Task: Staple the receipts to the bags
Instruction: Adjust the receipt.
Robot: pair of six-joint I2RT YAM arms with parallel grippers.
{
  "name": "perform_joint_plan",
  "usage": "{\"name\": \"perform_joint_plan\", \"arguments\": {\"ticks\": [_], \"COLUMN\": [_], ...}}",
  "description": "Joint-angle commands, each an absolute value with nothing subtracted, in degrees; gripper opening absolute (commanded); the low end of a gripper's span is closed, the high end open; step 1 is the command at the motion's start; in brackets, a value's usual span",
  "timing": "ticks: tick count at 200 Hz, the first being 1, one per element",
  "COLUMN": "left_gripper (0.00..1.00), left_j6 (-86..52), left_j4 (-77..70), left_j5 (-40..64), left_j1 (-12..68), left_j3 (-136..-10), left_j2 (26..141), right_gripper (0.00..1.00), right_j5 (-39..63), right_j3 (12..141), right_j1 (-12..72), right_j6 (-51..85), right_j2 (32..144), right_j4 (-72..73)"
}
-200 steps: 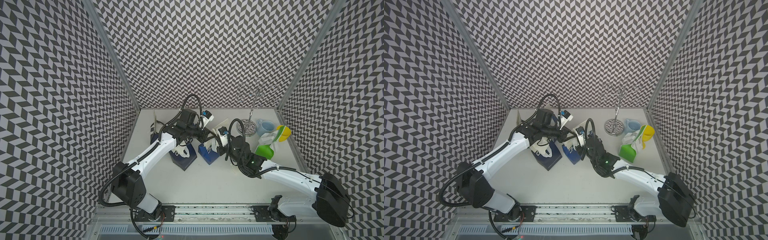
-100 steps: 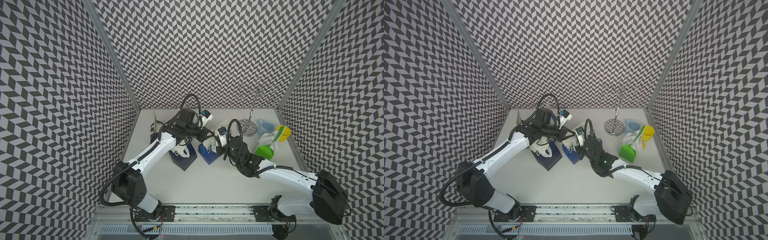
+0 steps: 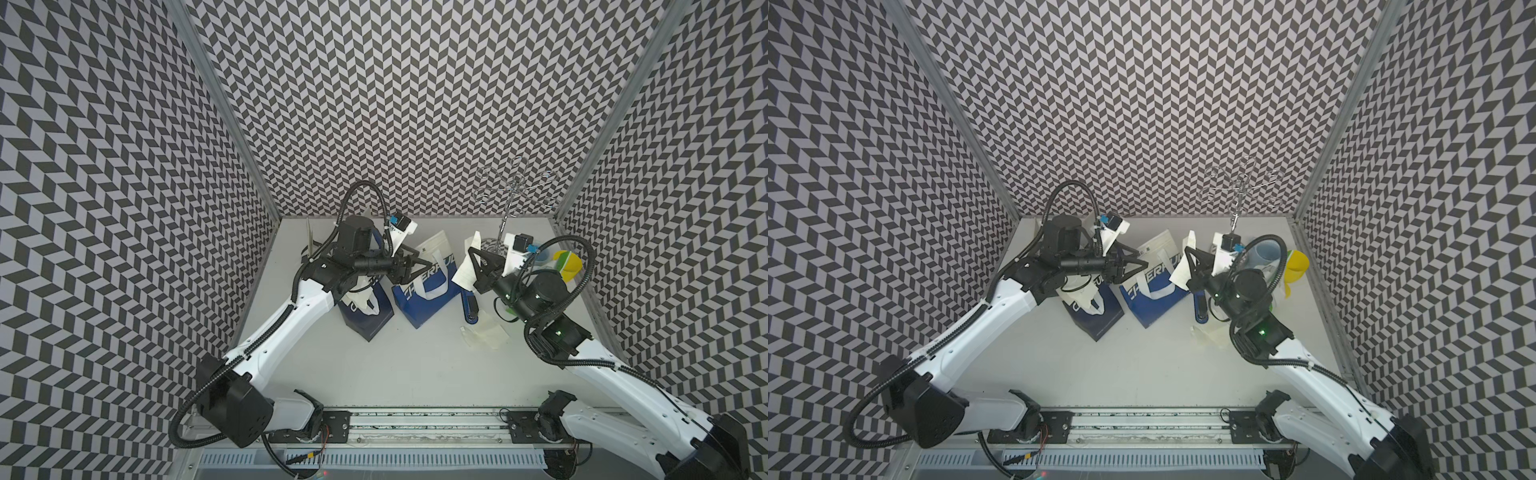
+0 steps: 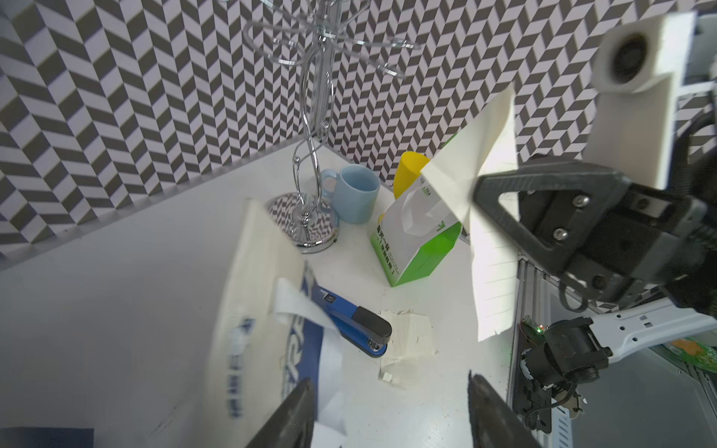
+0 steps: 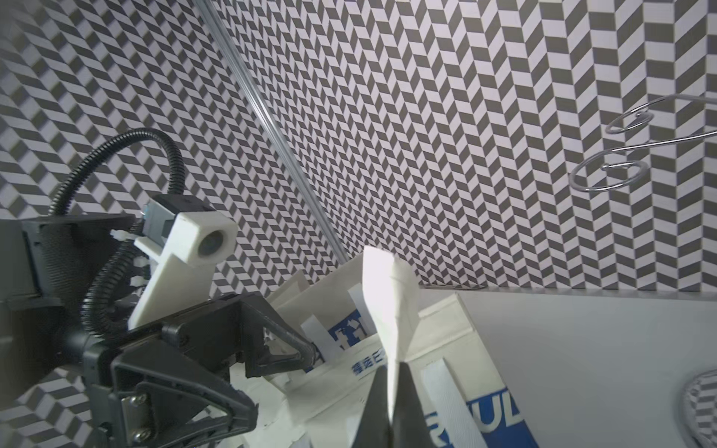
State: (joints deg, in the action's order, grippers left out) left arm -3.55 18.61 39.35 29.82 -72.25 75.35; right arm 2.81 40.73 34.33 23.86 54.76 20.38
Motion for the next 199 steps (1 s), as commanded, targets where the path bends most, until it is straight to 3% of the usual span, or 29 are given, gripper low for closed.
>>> {"name": "perform_joint_plan", "arguments": {"ticks": [1, 29, 99, 111, 167, 199], "left_gripper": [0.69, 0.72, 0.68, 0.61, 0.03, 0.00], "left_j6": [-5.07, -6.52, -5.69, -6.52, -8.62, -9.90], "left_j4": [10.08, 9.38, 7.96, 6.94, 2.90, 2.04], "left_j5": [45.13, 51.44, 57.17, 57.19, 55.96, 52.80], "left_j1": [29.71, 30.77, 38.41, 38.84, 38.84, 38.33], "left_j3": [-69.62, -68.93, -68.14, -68.09, -67.75, -66.97], "left_j2": [72.51, 73.97, 78.51, 79.17, 80.14, 80.15], "right_gripper": [0.00, 0.00, 0.00, 0.00, 0.00, 0.00], "right_j5": [11.15, 15.44, 14.22, 15.04, 15.17, 13.76], "right_j3": [40.48, 42.16, 43.46, 43.89, 44.40, 43.99], "right_j1": [34.15, 34.12, 34.15, 34.17, 34.19, 34.19], "right_j6": [32.24, 34.39, 33.26, 32.72, 30.83, 28.41], "right_j2": [55.12, 56.58, 57.61, 58.00, 58.68, 58.11], "right_j4": [27.57, 29.06, 29.90, 29.69, 26.16, 23.65]}}
